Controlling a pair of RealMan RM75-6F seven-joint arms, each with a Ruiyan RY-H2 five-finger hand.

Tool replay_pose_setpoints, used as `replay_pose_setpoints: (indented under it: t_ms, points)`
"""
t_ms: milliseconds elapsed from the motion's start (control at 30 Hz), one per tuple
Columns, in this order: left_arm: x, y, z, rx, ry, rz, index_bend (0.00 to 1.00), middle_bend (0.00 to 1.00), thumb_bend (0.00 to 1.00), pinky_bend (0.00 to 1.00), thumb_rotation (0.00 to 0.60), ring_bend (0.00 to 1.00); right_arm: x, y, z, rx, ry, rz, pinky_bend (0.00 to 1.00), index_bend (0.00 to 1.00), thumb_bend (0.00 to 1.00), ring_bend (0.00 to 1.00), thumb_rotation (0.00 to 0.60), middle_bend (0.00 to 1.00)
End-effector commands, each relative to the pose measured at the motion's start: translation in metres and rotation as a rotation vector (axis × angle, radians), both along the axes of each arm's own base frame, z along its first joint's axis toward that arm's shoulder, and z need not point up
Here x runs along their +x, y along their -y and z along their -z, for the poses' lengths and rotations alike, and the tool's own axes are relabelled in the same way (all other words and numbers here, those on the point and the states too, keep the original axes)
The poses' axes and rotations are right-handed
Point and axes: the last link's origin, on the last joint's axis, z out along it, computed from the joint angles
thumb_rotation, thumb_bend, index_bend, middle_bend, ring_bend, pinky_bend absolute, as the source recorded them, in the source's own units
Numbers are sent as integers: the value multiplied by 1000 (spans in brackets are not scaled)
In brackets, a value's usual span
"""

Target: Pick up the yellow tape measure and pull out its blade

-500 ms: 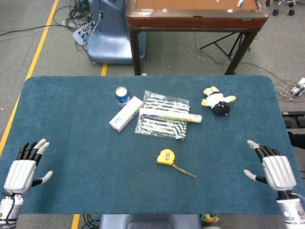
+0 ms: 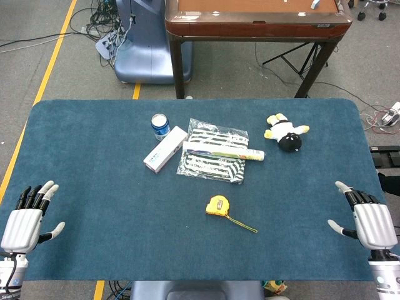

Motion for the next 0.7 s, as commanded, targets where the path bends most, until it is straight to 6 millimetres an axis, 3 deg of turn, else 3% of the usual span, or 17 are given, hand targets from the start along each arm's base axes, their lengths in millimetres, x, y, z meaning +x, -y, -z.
replay_pose_setpoints:
  t_ms: [33,333,700]
  points:
    - [0,0,0,-3,0,-2,111,86,192,5,600,74,0,0,-1,-3,-1,7,375,176,113,321,600,313]
    - [2,4,4,-21,10,6,111,86,193,5,600,74,24,13,17,27,17,-4,375,176,109,321,600,313]
    - [2,12,1,-21,16,17,111,86,192,5,600,74,67,36,63,163,47,-57,376,168,50,321,600,309]
